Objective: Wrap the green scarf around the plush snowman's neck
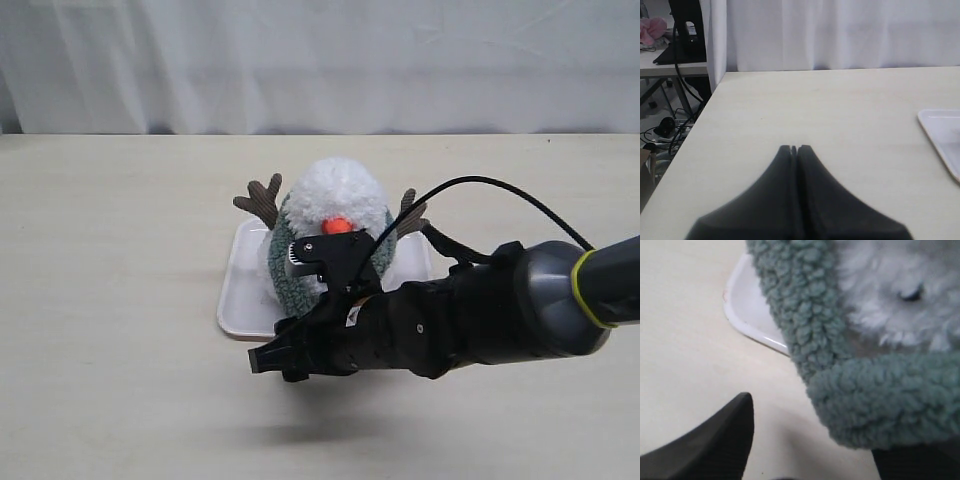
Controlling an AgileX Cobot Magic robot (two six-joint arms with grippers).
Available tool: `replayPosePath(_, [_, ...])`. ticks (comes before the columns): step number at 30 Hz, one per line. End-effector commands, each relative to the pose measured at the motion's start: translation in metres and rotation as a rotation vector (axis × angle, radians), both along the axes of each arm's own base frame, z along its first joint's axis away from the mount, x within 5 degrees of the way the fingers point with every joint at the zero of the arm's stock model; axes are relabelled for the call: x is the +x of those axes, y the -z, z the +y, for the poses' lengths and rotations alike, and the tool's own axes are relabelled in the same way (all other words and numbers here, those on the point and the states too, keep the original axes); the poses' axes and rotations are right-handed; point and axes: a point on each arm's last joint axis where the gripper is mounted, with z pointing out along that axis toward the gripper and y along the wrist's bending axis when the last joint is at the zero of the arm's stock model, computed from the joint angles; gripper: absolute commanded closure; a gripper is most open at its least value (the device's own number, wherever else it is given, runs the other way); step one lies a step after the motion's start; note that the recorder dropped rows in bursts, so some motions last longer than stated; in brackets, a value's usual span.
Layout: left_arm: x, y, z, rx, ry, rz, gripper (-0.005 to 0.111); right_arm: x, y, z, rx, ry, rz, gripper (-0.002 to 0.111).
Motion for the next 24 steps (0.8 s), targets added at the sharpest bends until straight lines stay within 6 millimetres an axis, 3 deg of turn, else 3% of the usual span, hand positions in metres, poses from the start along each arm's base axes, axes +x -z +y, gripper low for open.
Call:
replayPosePath(1, [0.000,0.000,0.000,-0.004,0.001,-0.010,0.107,0.001,0.000,0.000,-0.015,-0.029,-0.030,0.065])
replayPosePath(10, [0.000,0.000,0.000,-0.004,0.001,-0.010,0.107,0.000,0.001,0.000,-0.047,-0.080,-0.039,0.103])
replayPosePath(17, [0.000,0.000,0.000,-0.004,0.001,-0.010,0.107,-0.013,0.005,-0.003,-0.109,-0.159,0.085,0.104])
replayPosePath(24, [0.000,0.000,0.000,-0.004,0.001,-0.010,0.107,-0.015,-0.017,-0.005,-0.093,-0.197,0.036,0.104])
